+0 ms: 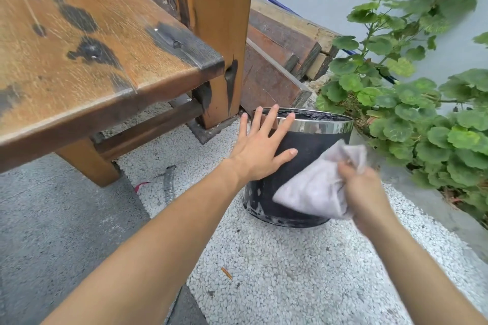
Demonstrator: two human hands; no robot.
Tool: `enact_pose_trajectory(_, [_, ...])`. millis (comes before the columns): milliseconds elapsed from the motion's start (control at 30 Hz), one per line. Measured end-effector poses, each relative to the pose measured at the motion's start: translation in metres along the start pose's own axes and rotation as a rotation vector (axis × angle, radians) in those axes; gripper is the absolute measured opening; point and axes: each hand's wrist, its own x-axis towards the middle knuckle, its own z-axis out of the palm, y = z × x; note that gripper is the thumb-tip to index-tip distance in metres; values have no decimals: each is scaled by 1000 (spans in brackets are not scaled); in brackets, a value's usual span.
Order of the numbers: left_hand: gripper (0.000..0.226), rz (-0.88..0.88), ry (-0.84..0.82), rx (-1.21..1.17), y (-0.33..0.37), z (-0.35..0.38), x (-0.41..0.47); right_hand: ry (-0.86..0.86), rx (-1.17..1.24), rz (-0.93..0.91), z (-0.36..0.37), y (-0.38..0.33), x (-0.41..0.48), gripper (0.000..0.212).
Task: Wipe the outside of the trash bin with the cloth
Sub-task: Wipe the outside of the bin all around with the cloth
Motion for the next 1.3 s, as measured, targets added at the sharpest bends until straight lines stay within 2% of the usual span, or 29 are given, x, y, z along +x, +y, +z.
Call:
enact_pose_trajectory(67, [74,-12,2,-3,2,1,1,131,3,-150,-11,-23,13,15])
enact_pose_trajectory(167, [71,-20,6,-29,2,1,1,236,-272,-496,-3,-41,29,20])
enact_pose_trajectory(233, [70,-7,10,-14,3,1,2,150,-505,-697,11,-44,42,40])
enact_pose_trajectory(333, [68,-4,4,2,0,1,-1,-59,-845,-759,38,-26,62,57])
enact_pose_trajectory(400, [68,13,9,1,-1,-1,-1,-63,-980,-802,45,-13,72,62])
enact_pose_trajectory(500, [60,94,10,34,-11,-5,-4,-10,-1021,-803,43,-13,81,63])
enact_pose_trajectory(633, [46,260,22,193,-33,-8,-10,-62,-1082,-861,35,-10,77,57])
enact_pose_trajectory(700, [50,296,5,217,-38,-10,-11,-96,-1104,-895,27,-7,72,54])
enact_pose_trajectory(800, [61,239,-65,185,-48,-18,-11,-175,-1127,-905,12,-1,62,52])
enact_pose_trajectory(900, [53,374,-132,240,-48,-32,-11,-267,-1148,-919,-7,7,49,48])
enact_pose_trajectory(1033, [39,538,-32,223,-10,-61,0,-294,-1134,-915,-47,-5,48,51])
enact_pose_trajectory(1100, [33,561,85,130,17,-70,8,-251,-1110,-863,-68,-24,53,39])
enact_pose_trajectory(1167, [26,540,191,43,44,-71,14,-89,-1082,-742,-87,-44,60,24])
enact_pose_trajectory(1233, [23,487,212,45,64,-64,19,110,-950,-662,-103,-53,67,30])
enact_pose_trajectory(1300, [26,363,187,62,72,-54,26,194,-842,-589,-112,-49,68,43])
